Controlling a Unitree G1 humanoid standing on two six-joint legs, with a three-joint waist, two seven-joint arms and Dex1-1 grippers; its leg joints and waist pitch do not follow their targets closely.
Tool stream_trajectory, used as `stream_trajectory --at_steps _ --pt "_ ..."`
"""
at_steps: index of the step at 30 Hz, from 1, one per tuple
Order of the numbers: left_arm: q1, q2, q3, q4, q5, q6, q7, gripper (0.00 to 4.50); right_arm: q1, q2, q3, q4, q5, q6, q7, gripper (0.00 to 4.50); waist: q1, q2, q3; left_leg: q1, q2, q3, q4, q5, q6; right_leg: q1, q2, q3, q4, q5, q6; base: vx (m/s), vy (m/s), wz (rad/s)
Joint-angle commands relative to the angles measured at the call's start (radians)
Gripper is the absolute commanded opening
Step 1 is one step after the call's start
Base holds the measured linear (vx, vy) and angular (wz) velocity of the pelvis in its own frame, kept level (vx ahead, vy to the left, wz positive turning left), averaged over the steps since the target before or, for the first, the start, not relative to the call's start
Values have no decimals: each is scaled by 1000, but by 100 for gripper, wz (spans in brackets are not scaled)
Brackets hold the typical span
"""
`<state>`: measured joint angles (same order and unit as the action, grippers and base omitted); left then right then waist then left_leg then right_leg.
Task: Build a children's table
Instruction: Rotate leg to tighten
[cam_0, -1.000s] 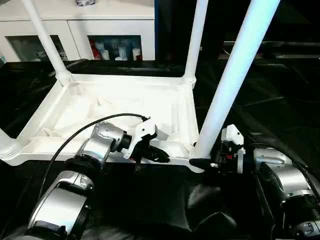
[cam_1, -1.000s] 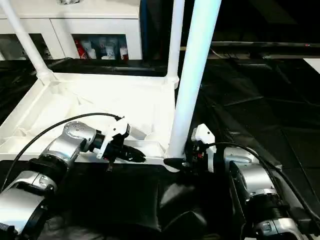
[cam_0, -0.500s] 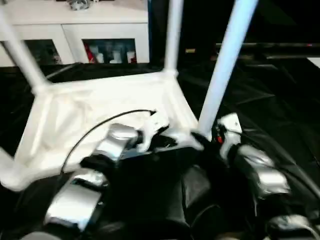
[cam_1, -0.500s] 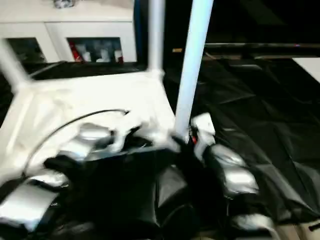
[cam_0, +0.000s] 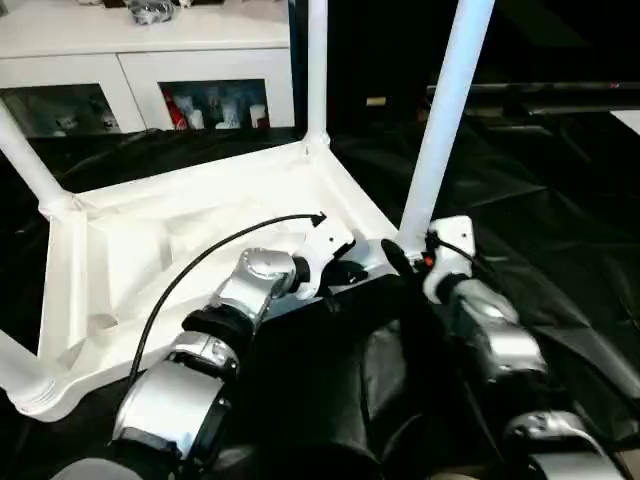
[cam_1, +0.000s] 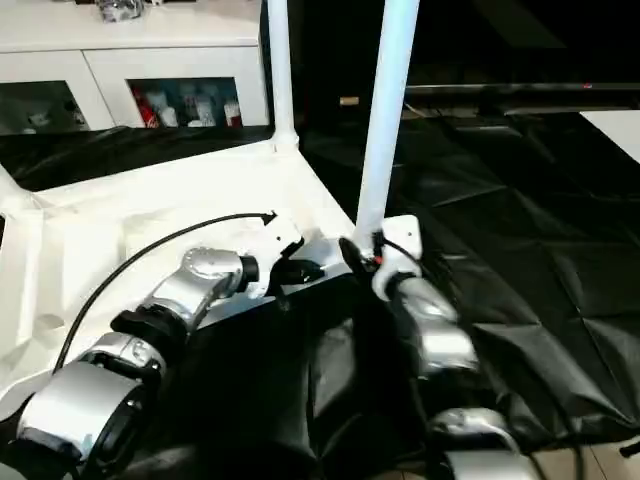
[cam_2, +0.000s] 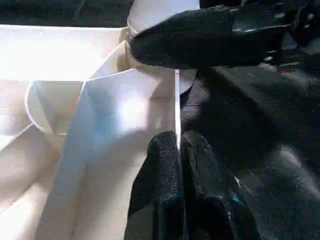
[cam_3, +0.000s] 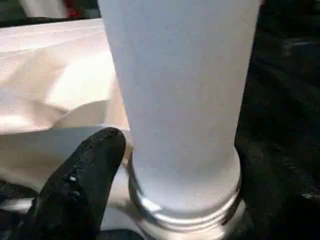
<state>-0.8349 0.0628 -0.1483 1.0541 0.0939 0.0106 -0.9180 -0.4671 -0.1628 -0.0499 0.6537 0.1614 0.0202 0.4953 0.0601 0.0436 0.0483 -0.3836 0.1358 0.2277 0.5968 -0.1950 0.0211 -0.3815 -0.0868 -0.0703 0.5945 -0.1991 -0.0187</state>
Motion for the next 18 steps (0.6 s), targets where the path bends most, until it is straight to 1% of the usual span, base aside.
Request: stream_trajectory --at_steps 1,2,3,4,5,6,7,8,9,10,11,12,13,15,16,17,18 --pt "3 -26 -5 -37 -55 -66 -104 0 15 14 70 -13 18 29 111 367 5 -18 -53 22 113 -66 -84 -251 49 31 -108 62 -82 -210 -224 0 0 0" --pt "14 -5 -11 -53 -62 -66 -164 0 33 -29 85 -45 29 32 195 367 5 -17 -54 21 114 -64 -83 -232 57 31 -106 60 -77 -189 -233 0 0 0" --pt "29 25 -23 -75 -68 -66 -248 0 57 -90 109 -82 35 27 313 367 12 -22 -55 20 113 -62 -79 -211 74 38 -106 56 -75 -167 -237 0 0 0" --pt "32 33 -27 -79 -67 -66 -265 0 63 -104 115 -90 36 26 344 367 18 -19 -55 16 115 -59 -75 -191 92 36 -106 57 -71 -148 -242 0 0 0" --pt "33 36 -28 -81 -67 -66 -271 0 66 -110 117 -94 37 27 356 367 19 -17 -55 15 116 -59 -76 -188 98 35 -106 56 -70 -147 -245 0 0 0" --pt "43 59 -35 -96 -71 -59 -323 0 89 -158 134 -135 53 45 447 367 24 -20 -56 18 118 -59 -75 -182 103 37 -106 55 -70 -149 -244 0 0 0" --pt "48 72 -39 -105 -74 -53 -353 0 100 -183 142 -156 61 56 494 367 27 -20 -56 17 118 -59 -74 -178 107 35 -107 55 -68 -147 -248 0 0 0" --pt "53 86 -43 -114 -77 -48 -387 0 111 -210 150 -178 69 67 545 367 33 -18 -57 20 120 -58 -73 -176 109 32 -107 55 -68 -150 -248 0 0 0" --pt "56 94 -45 -119 -79 -45 -407 0 117 -225 154 -189 73 73 574 367 36 -17 -57 22 122 -59 -75 -178 107 32 -107 55 -68 -150 -250 0 0 0" --pt "60 110 -52 -125 -77 -43 -437 0 120 -244 158 -196 72 75 599 367 39 -18 -57 21 123 -59 -76 -174 104 31 -106 54 -64 -139 -255 0 0 0" --pt "63 120 -57 -129 -77 -42 -457 0 122 -255 161 -199 70 76 616 367 39 -17 -57 21 123 -60 -76 -175 101 30 -106 54 -64 -139 -258 0 0 0" --pt "67 131 -62 -135 -76 -41 -476 0 122 -265 162 -200 68 75 629 367 38 -16 -56 22 123 -59 -78 -189 89 28 -106 54 -65 -152 -260 0 0 0" --pt "73 144 -65 -145 -78 -37 -498 0 121 -277 165 -201 70 75 645 367 39 -18 -55 22 123 -61 -80 -203 76 29 -108 54 -67 -170 -260 0 0 0" --pt "77 151 -66 -153 -80 -35 -510 0 120 -283 167 -201 72 76 654 367 39 -17 -54 24 124 -61 -81 -213 67 28 -109 55 -67 -181 -261 0 0 0" --pt "84 163 -65 -166 -81 -30 -524 0 115 -288 172 -198 69 78 668 367 39 -20 -55 25 124 -59 -81 -214 58 27 -108 56 -68 -183 -261 0 0 0" --pt "85 163 -65 -167 -81 -30 -525 0 115 -288 172 -199 69 79 669 367 38 -19 -54 24 123 -60 -81 -214 57 28 -109 57 -67 -182 -262 0 0 0" --pt "91 169 -64 -178 -81 -26 -533 0 114 -287 173 -206 74 90 677 354 39 -19 -54 24 123 -60 -81 -211 56 28 -109 56 -67 -180 -263 0 0 0"
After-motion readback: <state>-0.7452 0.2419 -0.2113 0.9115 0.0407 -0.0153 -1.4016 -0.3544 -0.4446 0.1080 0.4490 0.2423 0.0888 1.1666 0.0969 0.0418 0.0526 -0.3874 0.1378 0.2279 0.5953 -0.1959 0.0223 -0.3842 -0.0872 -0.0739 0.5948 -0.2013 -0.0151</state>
